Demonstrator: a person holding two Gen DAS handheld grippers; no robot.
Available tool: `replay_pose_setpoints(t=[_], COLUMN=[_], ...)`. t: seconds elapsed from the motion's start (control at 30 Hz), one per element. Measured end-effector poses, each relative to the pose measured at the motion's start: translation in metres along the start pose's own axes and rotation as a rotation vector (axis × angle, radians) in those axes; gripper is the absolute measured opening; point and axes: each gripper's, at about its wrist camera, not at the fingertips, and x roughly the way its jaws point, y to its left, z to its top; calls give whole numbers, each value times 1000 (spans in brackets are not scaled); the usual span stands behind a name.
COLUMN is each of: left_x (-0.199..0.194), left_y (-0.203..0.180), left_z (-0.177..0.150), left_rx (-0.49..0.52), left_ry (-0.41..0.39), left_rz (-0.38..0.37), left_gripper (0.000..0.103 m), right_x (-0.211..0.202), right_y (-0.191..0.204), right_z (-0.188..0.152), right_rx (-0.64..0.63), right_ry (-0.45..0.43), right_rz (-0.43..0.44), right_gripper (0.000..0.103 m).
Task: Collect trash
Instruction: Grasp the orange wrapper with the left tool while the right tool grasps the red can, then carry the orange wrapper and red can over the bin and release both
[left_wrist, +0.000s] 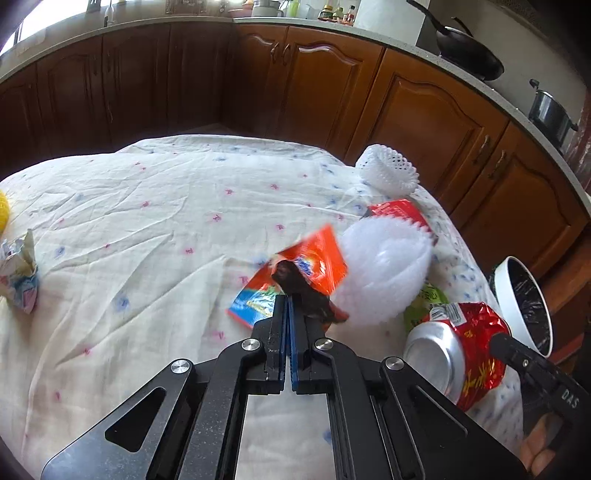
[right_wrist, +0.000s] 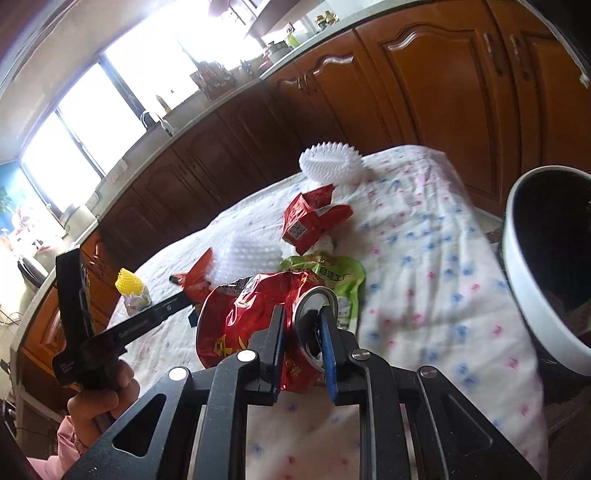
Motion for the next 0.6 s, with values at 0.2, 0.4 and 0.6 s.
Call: replay_pose_setpoints(t=[0.2, 0.4, 0.6], left_x=[-30, -56, -68], left_y=[-16, -44, -85], left_z=[-14, -24, -28], left_rx=[5, 28, 88], left_ry=[-27, -43, -46], left_rz=[-34, -84, -146], left_gripper=[1, 1, 1], right_x=[-31, -55, -82], right_y=[-14, -34, -60], right_z=[0, 1, 1], right_rx=[24, 49, 80], right_ry=[-49, -88, -129], right_rz=[-3, -24, -59], right_gripper=[18, 18, 18])
